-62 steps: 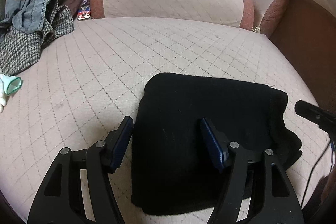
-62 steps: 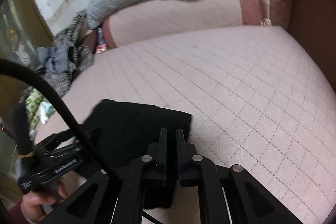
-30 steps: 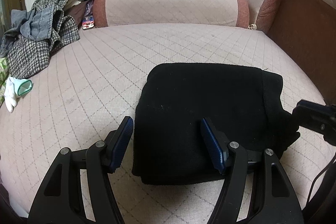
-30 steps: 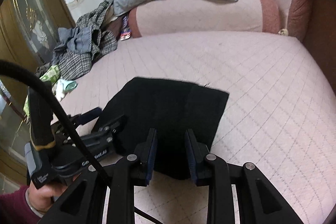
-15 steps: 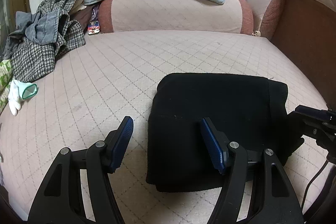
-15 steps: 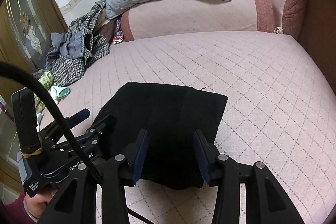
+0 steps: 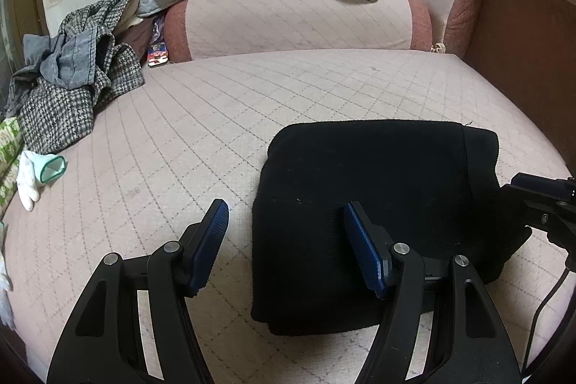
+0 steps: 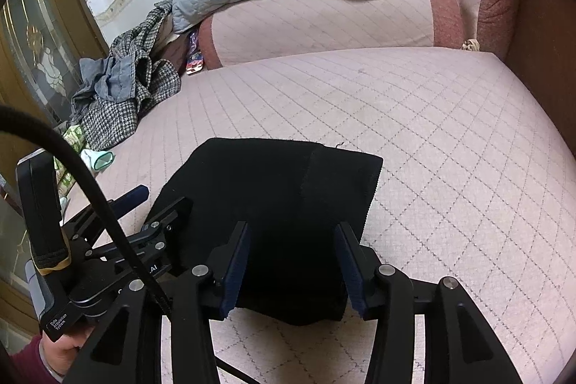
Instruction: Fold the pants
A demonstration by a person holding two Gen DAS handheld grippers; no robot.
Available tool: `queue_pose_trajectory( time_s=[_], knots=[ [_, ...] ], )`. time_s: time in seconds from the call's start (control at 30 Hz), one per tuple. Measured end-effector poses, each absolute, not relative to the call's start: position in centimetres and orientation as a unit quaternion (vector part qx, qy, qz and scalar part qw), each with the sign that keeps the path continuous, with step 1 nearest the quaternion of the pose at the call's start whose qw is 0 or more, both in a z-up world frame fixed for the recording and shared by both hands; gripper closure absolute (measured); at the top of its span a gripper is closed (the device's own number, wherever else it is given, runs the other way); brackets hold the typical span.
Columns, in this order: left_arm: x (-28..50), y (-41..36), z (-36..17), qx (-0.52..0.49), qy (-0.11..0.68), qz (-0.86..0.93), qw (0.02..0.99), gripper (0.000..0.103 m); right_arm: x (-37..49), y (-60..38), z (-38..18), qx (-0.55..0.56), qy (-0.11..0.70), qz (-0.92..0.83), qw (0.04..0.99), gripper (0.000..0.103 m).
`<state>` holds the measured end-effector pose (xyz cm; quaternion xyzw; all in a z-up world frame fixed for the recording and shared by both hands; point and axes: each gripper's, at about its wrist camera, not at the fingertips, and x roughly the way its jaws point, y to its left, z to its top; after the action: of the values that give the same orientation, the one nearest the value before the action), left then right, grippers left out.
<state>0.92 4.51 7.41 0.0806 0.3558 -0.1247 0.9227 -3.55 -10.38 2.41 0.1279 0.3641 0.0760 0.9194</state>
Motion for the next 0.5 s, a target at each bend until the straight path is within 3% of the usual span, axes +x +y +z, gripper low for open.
queue_pose_trajectory(
  time_s=[0.5],
  knots=[
    [1.42,5.15,7.35,0.066,0.364,-0.125,0.921,0.036,-3.14,-10.74,2.06,0.134,0.366,0.069,0.918,0.056]
  ],
)
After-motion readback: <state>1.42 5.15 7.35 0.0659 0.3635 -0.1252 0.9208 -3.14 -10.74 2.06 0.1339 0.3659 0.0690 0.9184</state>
